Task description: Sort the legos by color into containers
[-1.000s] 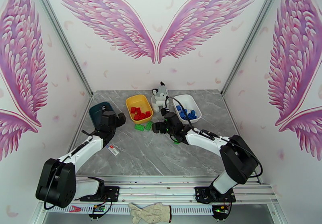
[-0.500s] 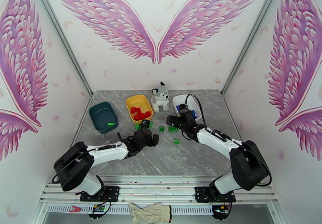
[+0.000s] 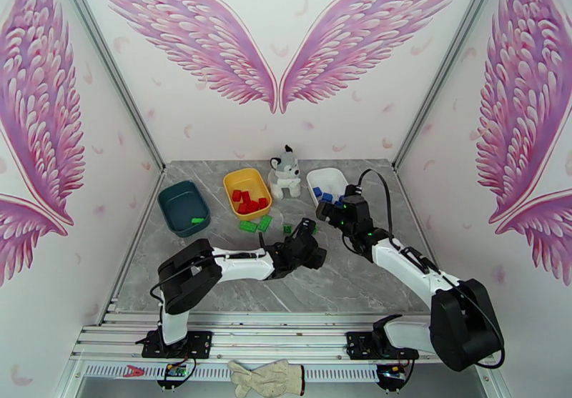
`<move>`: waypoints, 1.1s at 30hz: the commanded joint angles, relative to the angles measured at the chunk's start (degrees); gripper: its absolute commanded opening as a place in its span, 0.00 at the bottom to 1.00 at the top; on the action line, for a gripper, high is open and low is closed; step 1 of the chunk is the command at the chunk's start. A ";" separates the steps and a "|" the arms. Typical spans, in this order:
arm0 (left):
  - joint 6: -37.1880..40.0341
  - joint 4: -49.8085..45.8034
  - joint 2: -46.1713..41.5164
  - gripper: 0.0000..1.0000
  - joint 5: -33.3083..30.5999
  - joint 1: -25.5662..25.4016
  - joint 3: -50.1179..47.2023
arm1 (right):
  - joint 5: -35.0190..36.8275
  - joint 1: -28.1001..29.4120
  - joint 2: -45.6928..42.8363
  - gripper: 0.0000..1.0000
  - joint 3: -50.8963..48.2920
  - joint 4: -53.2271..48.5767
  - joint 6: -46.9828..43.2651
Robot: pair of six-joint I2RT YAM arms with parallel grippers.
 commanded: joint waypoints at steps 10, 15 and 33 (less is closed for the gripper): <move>0.70 -9.25 9.85 0.74 -6.92 -1.61 11.73 | -1.63 -1.53 -0.72 0.99 -1.30 1.34 1.51; 0.44 -9.72 10.29 0.66 -7.40 -1.62 11.84 | -2.14 -1.69 -0.83 0.98 -1.49 1.77 1.69; -0.09 -6.37 -1.76 0.26 -9.49 -0.02 -0.08 | -11.35 -1.60 2.12 0.90 -2.26 7.92 1.00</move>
